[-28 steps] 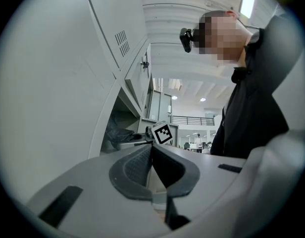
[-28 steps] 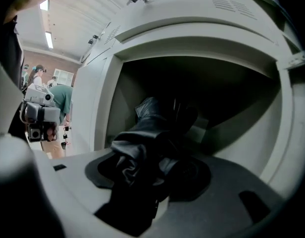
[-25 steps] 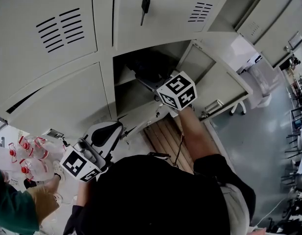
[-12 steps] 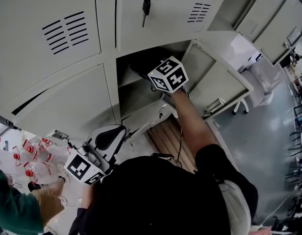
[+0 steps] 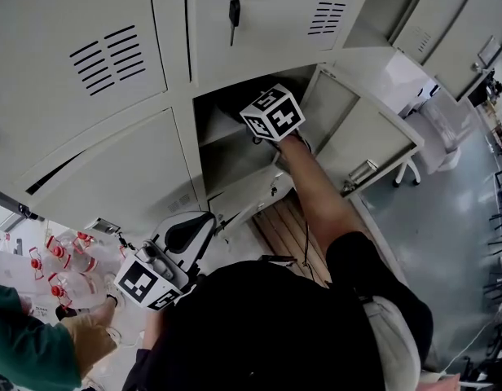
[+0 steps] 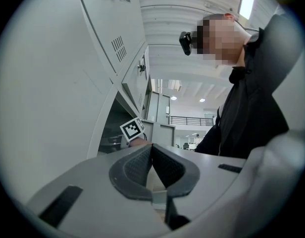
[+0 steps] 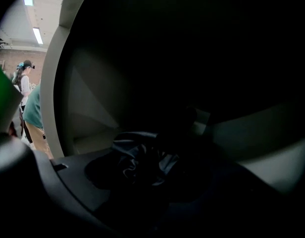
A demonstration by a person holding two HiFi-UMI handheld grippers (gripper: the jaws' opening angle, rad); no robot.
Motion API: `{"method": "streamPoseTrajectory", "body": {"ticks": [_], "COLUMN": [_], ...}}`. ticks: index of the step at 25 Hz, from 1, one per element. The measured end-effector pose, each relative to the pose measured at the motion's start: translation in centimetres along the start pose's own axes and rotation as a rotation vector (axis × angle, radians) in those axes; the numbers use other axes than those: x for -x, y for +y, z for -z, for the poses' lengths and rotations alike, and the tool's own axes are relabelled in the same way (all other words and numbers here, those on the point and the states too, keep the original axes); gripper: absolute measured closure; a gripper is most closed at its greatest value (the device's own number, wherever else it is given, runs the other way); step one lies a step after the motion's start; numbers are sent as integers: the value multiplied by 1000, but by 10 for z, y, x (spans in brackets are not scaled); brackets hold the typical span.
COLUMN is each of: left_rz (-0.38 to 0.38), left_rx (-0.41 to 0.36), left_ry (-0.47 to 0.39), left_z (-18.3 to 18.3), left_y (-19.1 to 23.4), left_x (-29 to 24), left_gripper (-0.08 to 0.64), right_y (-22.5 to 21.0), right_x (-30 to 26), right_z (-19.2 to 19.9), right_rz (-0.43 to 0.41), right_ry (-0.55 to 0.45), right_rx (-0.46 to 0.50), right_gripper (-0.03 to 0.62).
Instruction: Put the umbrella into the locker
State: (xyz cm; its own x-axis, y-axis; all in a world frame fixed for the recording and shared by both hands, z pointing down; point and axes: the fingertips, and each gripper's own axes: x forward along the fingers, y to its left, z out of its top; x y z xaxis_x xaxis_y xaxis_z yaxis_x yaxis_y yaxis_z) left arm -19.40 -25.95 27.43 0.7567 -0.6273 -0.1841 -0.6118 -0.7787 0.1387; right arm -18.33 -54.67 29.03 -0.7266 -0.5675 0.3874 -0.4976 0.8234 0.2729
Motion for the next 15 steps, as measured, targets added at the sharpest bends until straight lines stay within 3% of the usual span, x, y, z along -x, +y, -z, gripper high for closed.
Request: {"method": "streamPoseTrajectory", "body": {"ticks": [15], "left_rz": [3], "left_rx": [-26], "left_ry": [-14], "left_z": [-11], "left_y": [-14], "left_x": [1], "left_gripper": [545], "right_y": [0], "right_x": [-15], "right_z": [4], "right_rz": [1], "right_ry": [85], "right_rx": [71], "right_gripper": [337]}}
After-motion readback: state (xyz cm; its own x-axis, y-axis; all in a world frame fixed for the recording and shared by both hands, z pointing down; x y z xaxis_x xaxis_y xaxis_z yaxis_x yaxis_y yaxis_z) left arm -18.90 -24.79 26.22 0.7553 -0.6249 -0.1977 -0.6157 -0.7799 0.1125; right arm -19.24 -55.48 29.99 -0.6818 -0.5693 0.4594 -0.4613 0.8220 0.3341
